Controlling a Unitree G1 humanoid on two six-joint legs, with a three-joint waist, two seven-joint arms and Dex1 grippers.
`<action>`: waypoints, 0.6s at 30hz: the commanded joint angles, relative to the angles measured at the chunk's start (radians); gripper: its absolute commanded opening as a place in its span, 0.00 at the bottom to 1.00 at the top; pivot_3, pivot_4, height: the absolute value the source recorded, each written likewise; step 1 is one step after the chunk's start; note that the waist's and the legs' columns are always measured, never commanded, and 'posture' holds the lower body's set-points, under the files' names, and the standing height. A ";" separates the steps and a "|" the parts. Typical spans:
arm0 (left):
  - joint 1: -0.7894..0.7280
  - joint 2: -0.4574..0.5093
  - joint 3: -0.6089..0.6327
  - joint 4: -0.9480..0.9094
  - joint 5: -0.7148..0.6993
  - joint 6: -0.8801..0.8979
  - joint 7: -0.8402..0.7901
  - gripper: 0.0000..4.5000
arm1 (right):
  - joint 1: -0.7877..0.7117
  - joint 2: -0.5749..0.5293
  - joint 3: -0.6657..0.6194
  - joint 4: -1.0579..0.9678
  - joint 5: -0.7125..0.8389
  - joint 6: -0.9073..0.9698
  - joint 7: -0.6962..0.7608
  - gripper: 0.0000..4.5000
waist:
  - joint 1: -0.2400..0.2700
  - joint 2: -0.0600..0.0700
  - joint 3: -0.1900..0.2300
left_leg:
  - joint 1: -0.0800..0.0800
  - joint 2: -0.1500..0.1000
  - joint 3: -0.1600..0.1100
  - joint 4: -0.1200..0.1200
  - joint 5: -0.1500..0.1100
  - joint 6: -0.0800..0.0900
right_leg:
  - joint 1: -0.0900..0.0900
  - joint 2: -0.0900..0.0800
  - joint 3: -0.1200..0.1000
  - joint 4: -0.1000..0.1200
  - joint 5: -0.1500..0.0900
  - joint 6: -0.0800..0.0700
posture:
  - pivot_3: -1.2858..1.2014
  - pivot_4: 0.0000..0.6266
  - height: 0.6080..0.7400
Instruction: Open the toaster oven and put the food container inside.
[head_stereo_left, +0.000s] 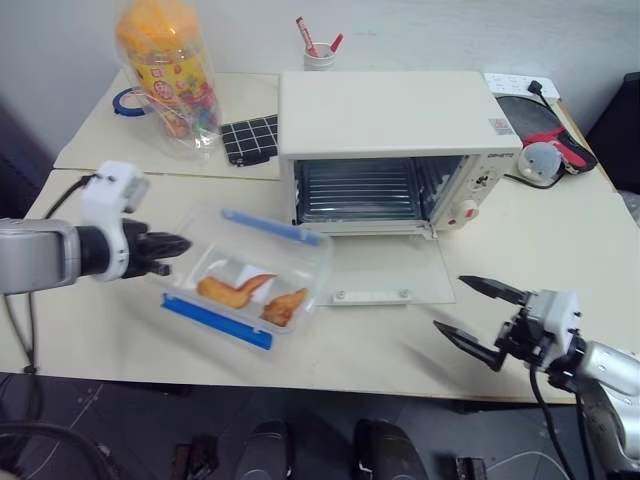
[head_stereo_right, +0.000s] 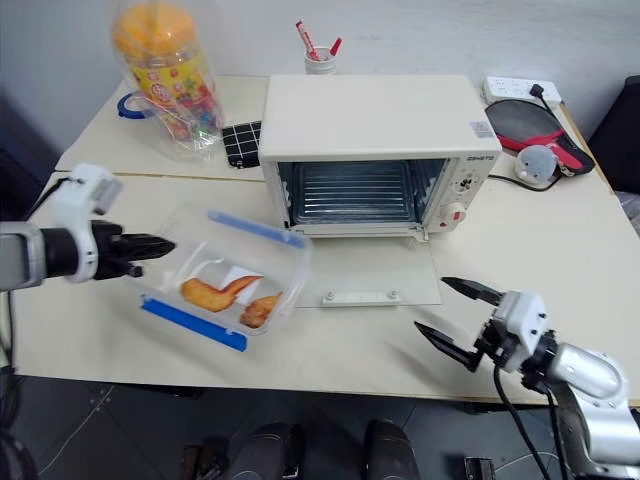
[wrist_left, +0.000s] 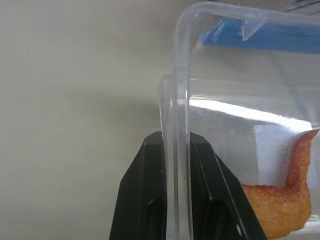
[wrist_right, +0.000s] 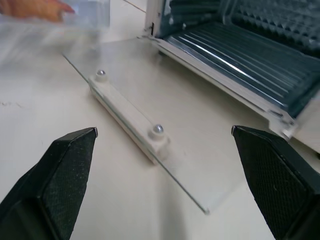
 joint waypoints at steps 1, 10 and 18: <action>-0.073 -0.105 -0.004 -0.004 -0.070 0.006 0.135 0.09 | 0.036 -0.009 -0.057 -0.049 0.008 -0.022 -0.022 1.00 | -0.001 0.000 0.000 | 0.000 0.000 0.000 0.000 0.000 0.000 | 0.001 0.000 0.000 0.000 0.000 0.000 | 0.52 0.24 1.00; -0.099 -0.385 -0.077 0.037 -0.196 -0.087 0.541 0.09 | 0.143 0.046 -0.111 -0.199 0.071 0.008 -0.134 1.00 | 0.000 0.000 0.000 | 0.001 0.000 -0.001 0.001 0.001 0.000 | 0.001 0.000 0.001 0.002 0.000 0.000 | 0.52 0.24 1.00; -0.168 -0.530 -0.149 0.114 -0.188 -0.134 0.642 0.09 | 0.192 0.100 -0.111 -0.398 0.120 0.088 -0.282 1.00 | 0.041 0.000 0.000 | 0.000 -0.004 -0.007 0.012 0.001 0.002 | 0.005 -0.005 0.001 0.002 0.000 0.001 | 0.52 0.24 1.00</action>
